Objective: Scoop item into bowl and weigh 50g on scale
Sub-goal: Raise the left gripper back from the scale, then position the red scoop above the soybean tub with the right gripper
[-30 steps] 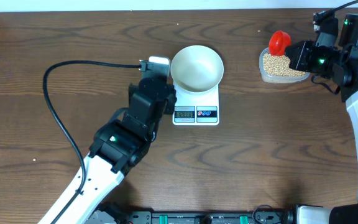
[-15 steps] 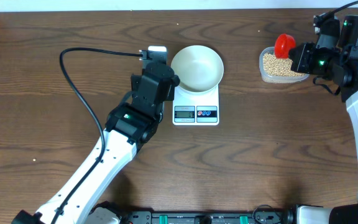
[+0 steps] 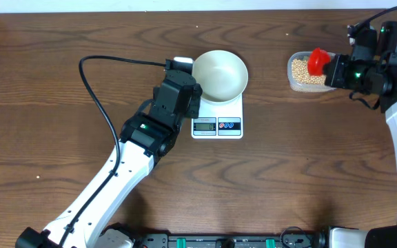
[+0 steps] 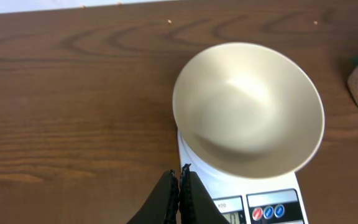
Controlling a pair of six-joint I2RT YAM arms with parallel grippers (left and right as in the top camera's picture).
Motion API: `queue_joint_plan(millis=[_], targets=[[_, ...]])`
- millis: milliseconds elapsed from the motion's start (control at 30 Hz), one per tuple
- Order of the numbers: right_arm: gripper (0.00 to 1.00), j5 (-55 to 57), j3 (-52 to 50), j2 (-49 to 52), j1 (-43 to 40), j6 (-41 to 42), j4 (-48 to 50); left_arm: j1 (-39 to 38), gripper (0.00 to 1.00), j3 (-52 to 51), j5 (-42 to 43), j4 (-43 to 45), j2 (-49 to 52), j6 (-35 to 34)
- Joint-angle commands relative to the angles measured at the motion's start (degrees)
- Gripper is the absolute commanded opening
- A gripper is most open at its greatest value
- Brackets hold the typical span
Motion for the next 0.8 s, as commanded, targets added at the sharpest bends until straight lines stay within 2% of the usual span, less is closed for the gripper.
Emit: queue_joint_plan(millis=[0,233,467,600,767], targets=[[0.01,0.6,0.7,0.0,-0.3,-1.7,-0.6,0.2,0.07,0.4,1.4,-0.7,0.3,-0.7],[0.01,3.7,3.9,0.2,-0.3,-1.0,-4.2,0.2,0.08,0.4,1.4,-0.5,0.3,-0.7],[0.01,11.0,15.5,5.9,-0.5,-3.1,-15.3,0.2,0.07,0.4,1.6,-0.5,0.3,-0.7],[0.01,12.0,18.6,10.1,-0.5,-7.1,-15.4,0.2,0.07,0.4,1.9,-0.5,0.3,-1.4],[0.01,12.1,18.6,13.0,-0.5,-9.2,-15.1,0.6,0.07,0.4,8.5,-1.3,0.3,-1.6]])
